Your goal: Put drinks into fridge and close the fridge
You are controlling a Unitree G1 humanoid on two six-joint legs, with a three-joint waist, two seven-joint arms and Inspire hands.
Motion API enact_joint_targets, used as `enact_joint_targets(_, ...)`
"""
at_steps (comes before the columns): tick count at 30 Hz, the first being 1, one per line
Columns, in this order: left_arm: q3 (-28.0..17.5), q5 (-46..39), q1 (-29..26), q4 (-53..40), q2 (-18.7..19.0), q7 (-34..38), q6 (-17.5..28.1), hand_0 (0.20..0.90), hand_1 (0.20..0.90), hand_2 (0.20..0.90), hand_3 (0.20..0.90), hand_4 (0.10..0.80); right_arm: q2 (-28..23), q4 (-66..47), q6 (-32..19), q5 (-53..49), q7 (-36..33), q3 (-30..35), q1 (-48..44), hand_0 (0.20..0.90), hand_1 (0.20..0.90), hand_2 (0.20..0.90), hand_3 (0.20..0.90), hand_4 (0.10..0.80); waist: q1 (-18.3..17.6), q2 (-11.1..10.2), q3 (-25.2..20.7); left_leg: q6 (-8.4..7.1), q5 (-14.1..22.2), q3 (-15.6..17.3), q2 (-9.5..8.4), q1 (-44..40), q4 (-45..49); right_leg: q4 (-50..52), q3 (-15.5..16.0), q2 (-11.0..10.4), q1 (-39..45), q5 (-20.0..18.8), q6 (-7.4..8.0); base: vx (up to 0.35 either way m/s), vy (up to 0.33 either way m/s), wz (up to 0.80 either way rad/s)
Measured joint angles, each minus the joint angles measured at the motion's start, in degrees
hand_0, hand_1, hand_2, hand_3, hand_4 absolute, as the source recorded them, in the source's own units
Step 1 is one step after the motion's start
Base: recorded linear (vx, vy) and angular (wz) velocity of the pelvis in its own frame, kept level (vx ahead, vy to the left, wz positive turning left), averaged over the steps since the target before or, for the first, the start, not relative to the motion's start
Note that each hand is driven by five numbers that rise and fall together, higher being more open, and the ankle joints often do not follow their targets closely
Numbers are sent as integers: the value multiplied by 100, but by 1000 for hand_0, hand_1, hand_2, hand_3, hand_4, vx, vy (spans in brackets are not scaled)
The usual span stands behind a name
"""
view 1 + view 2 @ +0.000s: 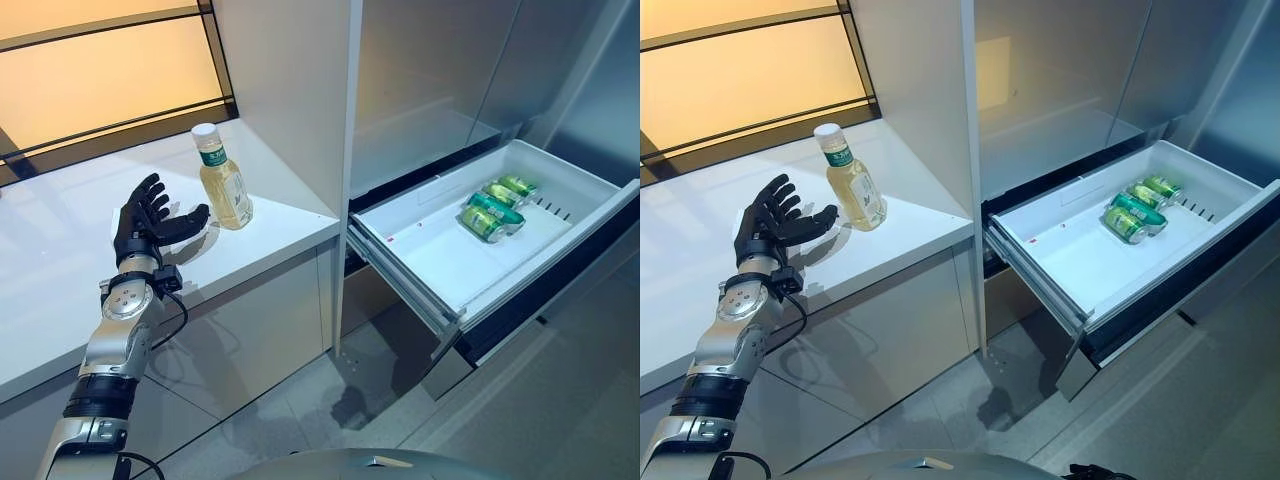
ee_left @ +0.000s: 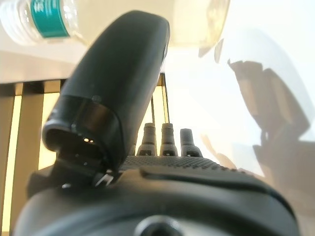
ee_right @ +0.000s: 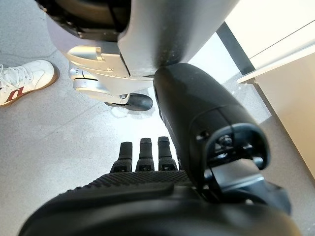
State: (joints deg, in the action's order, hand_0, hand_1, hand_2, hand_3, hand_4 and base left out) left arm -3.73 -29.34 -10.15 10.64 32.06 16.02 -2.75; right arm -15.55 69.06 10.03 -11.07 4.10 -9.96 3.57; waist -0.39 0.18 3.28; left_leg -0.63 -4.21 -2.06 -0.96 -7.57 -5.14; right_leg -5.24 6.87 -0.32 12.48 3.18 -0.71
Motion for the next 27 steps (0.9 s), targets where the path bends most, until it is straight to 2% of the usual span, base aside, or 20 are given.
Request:
enact_joint_targets(4,115,12,-224,220,0,77,-2,900,900,900,900,800,0,1,0,3,4,-3,-6,900,900,900,900,800,-25,0,-1,0,0,19,6,-12,-4,0,-16,3,4,-13,-1,9,-1,-2)
enact_joint_targets(15,169,37,-416,476,1,278,-2,900,900,900,900,800,-2,2,-1,3,12,-66,-6,900,900,900,900,800,-107,-17,-16,2,1,67,10,-28,-8,0,-74,4,-3,-31,0,8,-1,-2)
enact_joint_targets(27,245,700,-677,793,35,674,4,900,900,900,900,800,-11,11,-2,3,12,-205,-16,900,900,900,900,800,-155,-46,-38,8,5,117,18,-42,-18,0,-139,6,-15,-48,0,2,0,-2)
